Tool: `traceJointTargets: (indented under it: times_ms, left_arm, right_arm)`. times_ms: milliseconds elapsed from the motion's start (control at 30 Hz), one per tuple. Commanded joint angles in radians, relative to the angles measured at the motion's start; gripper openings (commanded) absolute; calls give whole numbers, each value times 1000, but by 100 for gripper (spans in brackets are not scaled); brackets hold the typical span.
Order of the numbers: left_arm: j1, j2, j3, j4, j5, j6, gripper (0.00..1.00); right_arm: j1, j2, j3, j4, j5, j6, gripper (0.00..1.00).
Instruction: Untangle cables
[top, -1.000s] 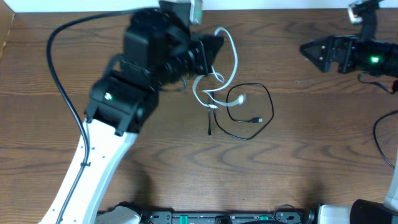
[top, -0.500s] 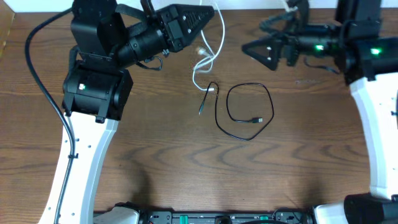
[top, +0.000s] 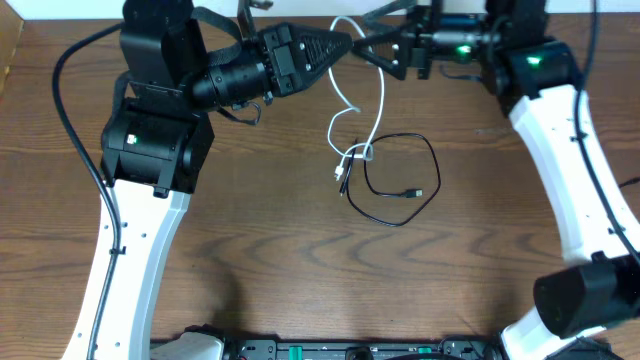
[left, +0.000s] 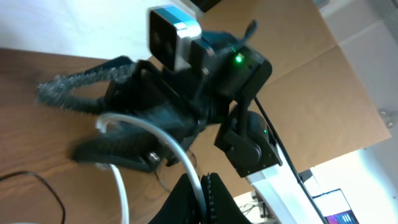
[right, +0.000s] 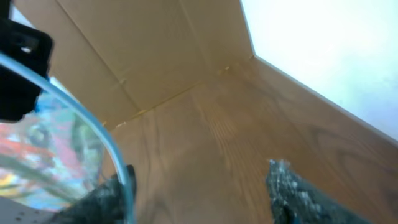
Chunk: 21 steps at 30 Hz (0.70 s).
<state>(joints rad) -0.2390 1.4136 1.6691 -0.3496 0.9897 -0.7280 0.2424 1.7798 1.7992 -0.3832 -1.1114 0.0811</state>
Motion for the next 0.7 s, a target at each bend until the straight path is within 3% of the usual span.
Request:
traceJointTargets:
  times_ms: [0, 33, 233, 367, 467, 667]
  left_arm:
    - [2, -9, 11, -32, 18, 77, 7]
    - [2, -9, 11, -46, 11, 86, 7]
    - [2, -9, 10, -105, -93, 154, 9]
    - [2, -9, 10, -170, -202, 172, 38]
    - [2, -9, 10, -218, -261, 188, 52]
    - [2, -2, 8, -280, -326, 273, 53]
  right_arm:
    - [14, 18, 4, 25, -12, 61, 14]
    - [11, 18, 4, 25, 3, 73, 3]
    - [-41, 6, 5, 25, 109, 179, 1]
    - [-115, -20, 6, 29, 212, 257, 1]
    - [-187, -45, 6, 27, 290, 324, 1]
    - [-383, -92, 6, -29, 424, 410, 1]
